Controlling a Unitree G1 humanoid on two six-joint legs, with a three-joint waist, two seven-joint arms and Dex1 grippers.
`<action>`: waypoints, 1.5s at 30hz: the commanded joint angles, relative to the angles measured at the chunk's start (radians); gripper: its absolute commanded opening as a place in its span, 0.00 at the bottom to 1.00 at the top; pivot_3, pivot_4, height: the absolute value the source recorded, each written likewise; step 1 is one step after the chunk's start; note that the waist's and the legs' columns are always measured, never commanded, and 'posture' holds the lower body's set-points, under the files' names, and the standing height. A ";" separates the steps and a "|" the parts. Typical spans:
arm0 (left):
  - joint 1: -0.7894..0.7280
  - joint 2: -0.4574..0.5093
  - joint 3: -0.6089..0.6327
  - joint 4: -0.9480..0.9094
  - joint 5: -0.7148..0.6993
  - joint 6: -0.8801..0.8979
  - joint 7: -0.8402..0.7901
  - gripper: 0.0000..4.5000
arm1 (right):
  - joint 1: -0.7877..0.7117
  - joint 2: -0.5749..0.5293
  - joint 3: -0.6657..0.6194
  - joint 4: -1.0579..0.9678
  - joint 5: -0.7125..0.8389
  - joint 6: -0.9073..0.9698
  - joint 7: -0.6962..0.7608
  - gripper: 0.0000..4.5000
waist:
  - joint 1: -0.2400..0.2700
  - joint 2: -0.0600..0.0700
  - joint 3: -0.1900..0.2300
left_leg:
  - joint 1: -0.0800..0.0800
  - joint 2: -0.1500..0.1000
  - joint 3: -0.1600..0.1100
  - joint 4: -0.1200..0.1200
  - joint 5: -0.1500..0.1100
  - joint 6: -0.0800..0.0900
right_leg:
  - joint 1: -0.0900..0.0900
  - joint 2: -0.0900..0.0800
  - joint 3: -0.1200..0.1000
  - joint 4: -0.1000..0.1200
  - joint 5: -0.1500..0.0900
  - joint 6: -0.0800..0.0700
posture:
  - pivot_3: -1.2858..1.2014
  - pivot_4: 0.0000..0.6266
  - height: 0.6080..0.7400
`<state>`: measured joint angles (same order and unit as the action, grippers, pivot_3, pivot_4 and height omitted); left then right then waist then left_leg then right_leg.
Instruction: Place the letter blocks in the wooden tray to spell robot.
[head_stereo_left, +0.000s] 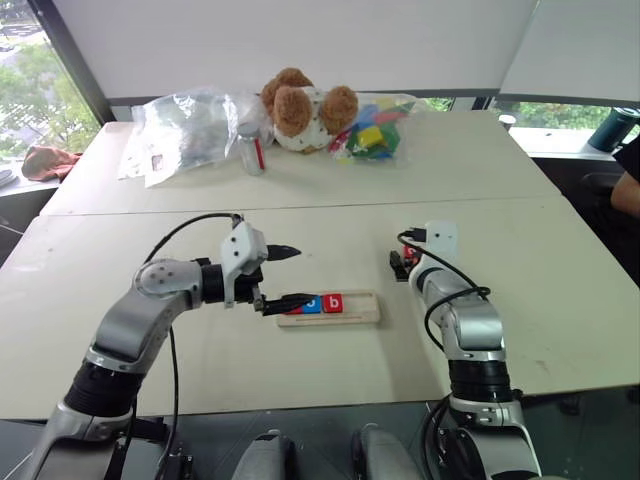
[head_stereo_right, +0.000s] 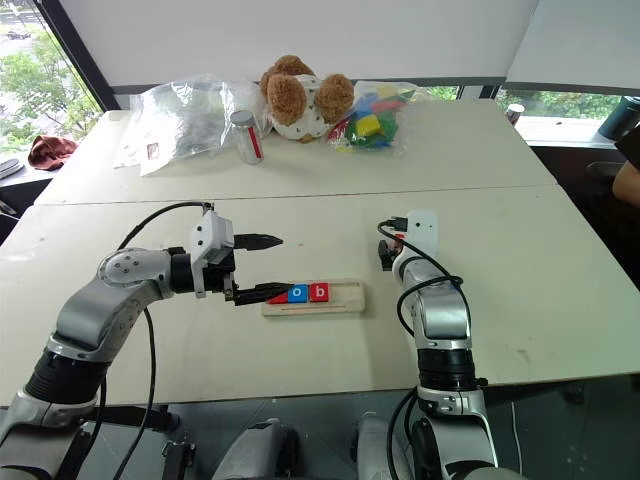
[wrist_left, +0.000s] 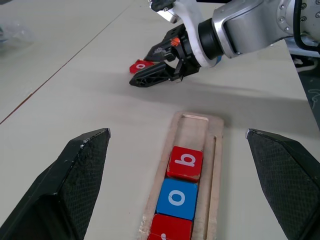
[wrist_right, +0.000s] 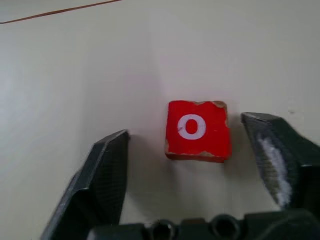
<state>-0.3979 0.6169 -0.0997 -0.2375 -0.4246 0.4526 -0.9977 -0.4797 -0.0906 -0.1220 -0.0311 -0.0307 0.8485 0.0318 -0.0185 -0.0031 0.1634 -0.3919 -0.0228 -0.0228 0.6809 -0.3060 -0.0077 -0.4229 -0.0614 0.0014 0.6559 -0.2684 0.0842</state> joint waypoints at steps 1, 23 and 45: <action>0.003 0.002 0.018 -0.025 -0.002 -0.014 0.008 1.00 | -0.002 0.000 0.002 0.005 0.000 -0.007 -0.021 0.36 | 0.004 0.000 0.000 | 0.000 0.000 0.000 0.000 0.000 0.000 | 0.000 0.000 0.000 0.000 0.000 0.000 | 0.52 0.24 1.00; 0.030 0.046 -0.107 -0.089 -0.003 -0.001 -0.151 1.00 | 0.328 0.117 0.021 -0.804 0.045 0.695 -0.030 0.26 | 0.002 0.000 0.000 | 0.001 0.000 -0.001 -0.001 -0.001 0.001 | 0.002 0.001 -0.001 -0.001 0.000 0.000 | 0.52 0.24 1.00; -0.026 0.093 -0.058 -0.005 -0.028 -0.018 -0.212 1.00 | 0.152 -0.307 -0.029 -0.787 0.253 0.526 0.363 0.99 | 0.002 0.000 0.000 | 0.001 0.001 -0.002 -0.001 -0.001 0.001 | 0.002 0.003 -0.001 -0.001 0.000 0.000 | 0.52 0.24 1.00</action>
<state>-0.4038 0.6942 -0.1843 -0.2344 -0.4269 0.4505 -1.1805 -0.3283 -0.3491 -0.1323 -0.8367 0.1451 1.4715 0.2675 -0.0164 -0.0034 0.1636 -0.3913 -0.0220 -0.0246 0.6797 -0.3067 -0.0064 -0.4212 -0.0587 -0.0001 0.6540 -0.2687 0.0840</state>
